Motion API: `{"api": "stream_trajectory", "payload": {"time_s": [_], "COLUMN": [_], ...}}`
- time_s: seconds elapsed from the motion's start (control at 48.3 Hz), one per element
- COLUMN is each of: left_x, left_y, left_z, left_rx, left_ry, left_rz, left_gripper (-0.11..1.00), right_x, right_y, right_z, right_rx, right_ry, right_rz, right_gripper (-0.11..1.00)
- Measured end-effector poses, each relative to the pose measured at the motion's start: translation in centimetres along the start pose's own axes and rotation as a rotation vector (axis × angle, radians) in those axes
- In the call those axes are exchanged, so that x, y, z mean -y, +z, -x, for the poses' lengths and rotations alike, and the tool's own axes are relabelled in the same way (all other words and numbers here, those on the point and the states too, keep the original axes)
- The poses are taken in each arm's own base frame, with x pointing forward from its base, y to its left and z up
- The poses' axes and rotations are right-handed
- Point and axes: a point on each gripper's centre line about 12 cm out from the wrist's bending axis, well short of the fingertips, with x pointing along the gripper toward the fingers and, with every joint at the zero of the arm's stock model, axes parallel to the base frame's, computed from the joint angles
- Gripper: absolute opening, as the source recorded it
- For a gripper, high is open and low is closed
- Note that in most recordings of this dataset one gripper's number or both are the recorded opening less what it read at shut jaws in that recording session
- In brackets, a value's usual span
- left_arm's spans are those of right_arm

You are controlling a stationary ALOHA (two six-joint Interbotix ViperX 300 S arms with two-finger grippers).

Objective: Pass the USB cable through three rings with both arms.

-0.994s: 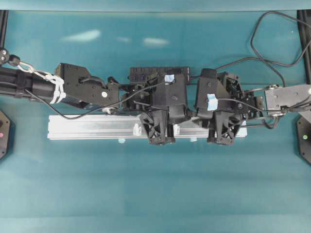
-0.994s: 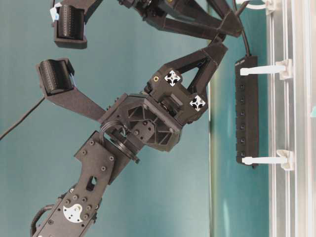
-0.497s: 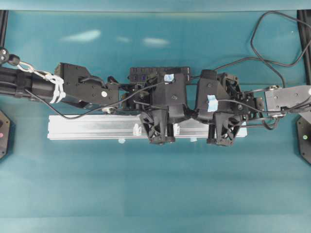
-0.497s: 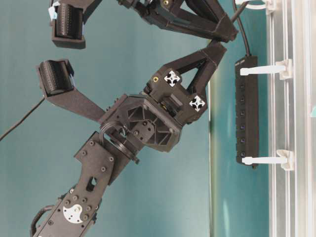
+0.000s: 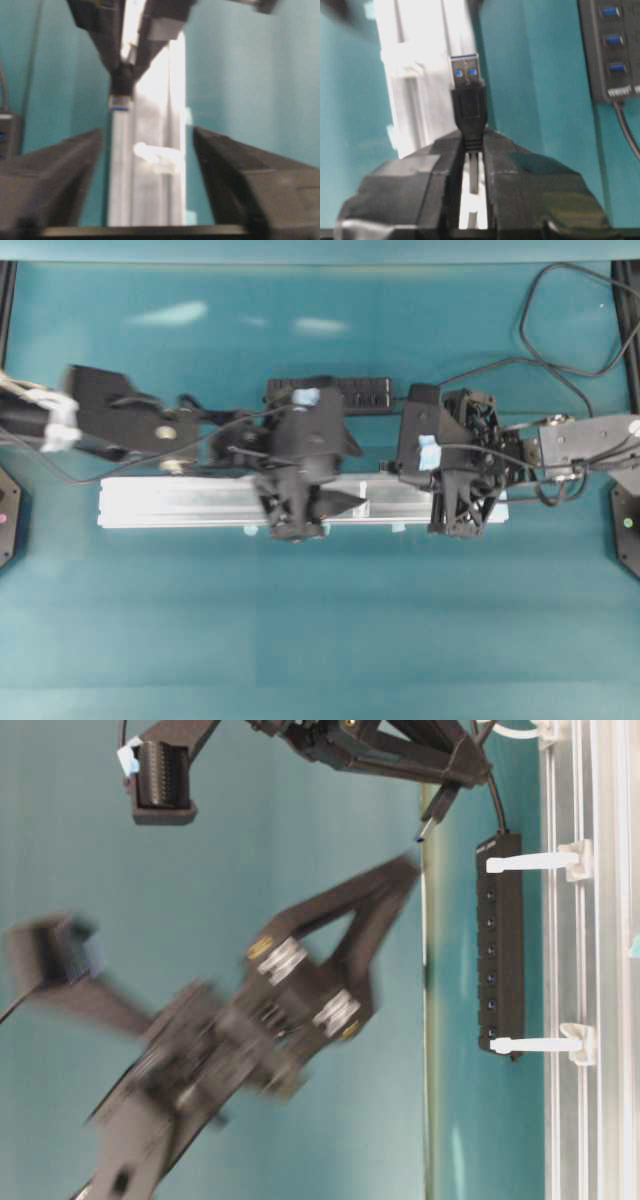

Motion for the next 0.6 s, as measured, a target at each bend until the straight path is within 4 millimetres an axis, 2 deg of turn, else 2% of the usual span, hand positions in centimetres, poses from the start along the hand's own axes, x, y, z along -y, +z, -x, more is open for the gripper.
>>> {"api": "stream_trajectory", "payload": {"time_s": [0.248,0.435,0.601], "left_x": [0.0,0.0,0.0], "left_y": [0.0,-0.8,-0.7], "left_z": [4.7,5.8,6.1], "left_rx": [0.047,0.043,0.05], "left_ry": [0.003,0.002,0.004], "left_rz": [0.005,0.008,0.007], "left_gripper": [0.82,0.82,0.82], "right_x": [-0.8,-1.5,-1.8], "right_y": [-0.6,-0.9,-1.1], "right_z": [-0.2,-0.7,-1.2], "right_rx": [-0.049,-0.071,-0.085], "right_ry": [0.001,0.012,0.016], "right_rz": [0.023,0.038,0.046], "right_gripper": [-0.07,-0.07,-0.07]}}
